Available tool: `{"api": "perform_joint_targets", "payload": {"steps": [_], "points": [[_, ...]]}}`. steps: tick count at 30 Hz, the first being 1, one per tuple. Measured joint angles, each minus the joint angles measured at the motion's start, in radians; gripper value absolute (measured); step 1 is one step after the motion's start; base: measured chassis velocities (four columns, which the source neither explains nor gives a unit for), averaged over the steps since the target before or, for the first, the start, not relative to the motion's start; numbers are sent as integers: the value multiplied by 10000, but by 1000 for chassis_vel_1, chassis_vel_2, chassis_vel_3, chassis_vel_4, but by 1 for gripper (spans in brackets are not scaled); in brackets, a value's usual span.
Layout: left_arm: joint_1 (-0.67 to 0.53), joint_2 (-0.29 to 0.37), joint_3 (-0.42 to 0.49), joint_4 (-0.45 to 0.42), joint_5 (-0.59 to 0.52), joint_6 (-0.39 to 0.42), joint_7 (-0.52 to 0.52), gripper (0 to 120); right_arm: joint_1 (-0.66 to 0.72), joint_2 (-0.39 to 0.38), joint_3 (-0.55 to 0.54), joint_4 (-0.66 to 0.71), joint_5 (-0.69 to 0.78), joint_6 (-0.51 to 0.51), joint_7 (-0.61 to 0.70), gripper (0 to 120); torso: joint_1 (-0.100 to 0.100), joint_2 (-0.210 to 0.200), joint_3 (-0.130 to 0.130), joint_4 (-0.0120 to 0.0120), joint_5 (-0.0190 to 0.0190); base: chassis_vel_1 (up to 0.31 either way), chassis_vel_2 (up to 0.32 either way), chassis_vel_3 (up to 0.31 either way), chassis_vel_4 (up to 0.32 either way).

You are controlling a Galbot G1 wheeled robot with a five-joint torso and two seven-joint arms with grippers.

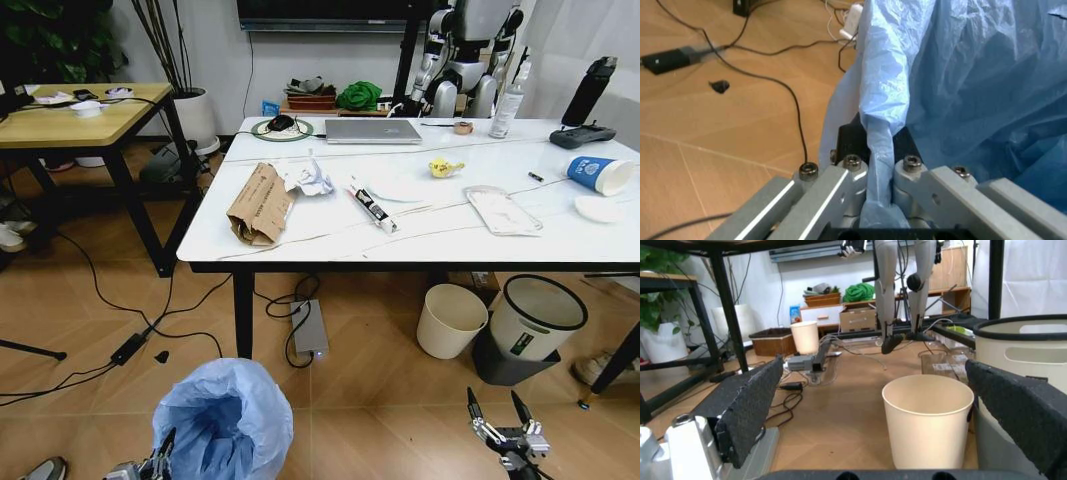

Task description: Pick up the trash bin and place the trash from the table into it.

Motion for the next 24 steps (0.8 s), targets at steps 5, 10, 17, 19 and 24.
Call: {"api": "perform_joint_targets", "payload": {"steps": [5,10,17,19,24], "points": [[-30,6,421,-13,-306,270,-421,0,-24,38,38,3,-58,-3,17,100,103,256,153,0,-2,0,0,0,0],[29,161,700,-269,-763,729,-957,0,-47,83,57,6,-125,-4,34,100,201,474,272,-1,-1,0,0,0,0],[193,327,723,-592,-528,1050,-1360,0,-28,134,63,-10,-176,-5,56,100,301,759,457,-1,-1,0,0,0,0],[271,368,686,-728,-261,1170,-1478,0,3,161,59,-35,-217,-11,63,100,349,885,537,0,-1,0,0,0,0],[232,314,543,-744,385,1039,-1443,0,46,198,29,-72,-271,-13,67,100,429,1080,651,0,-1,0,0,0,0]]}}
